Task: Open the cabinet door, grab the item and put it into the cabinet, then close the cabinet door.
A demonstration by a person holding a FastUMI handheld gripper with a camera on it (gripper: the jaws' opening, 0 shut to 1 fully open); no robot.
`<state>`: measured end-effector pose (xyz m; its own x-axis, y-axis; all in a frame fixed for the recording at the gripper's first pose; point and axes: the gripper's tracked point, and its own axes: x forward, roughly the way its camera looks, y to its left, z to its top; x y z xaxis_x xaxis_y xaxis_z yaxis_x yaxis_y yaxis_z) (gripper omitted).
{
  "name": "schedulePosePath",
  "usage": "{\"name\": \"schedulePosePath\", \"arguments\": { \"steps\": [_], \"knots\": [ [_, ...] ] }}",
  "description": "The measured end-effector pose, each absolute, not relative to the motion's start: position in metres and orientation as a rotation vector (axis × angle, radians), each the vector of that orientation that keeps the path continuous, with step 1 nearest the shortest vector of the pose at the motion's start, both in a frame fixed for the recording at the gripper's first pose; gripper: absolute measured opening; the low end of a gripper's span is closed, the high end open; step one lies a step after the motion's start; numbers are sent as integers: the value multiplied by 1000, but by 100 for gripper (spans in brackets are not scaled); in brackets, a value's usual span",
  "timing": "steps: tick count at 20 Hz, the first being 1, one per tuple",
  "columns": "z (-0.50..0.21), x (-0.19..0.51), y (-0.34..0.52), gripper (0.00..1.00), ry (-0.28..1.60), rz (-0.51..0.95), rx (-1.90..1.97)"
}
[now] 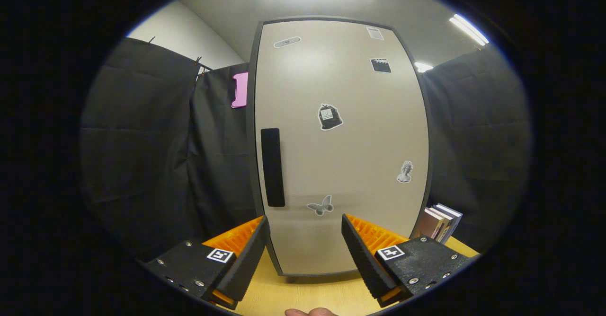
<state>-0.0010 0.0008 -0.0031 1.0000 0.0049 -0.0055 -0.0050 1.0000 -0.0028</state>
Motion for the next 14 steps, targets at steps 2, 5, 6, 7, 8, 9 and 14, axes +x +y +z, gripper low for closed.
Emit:
{"name": "schedulePosePath", "arguments": {
  "steps": [2,5,6,7,8,9,14],
  "knots": [
    [-6,-2,-2,95,14,-4,-4],
    [0,-6,-2,95,1,-6,0],
    [2,-6,-3,94,-7,-8,-3],
    [3,-7,-4,94,-13,-11,-4],
    [5,-7,-6,94,-18,-16,-6],
    [6,-9,-10,95,-21,-24,-9],
    [9,-5,-34,94,-24,-79,9]
  ]
}}
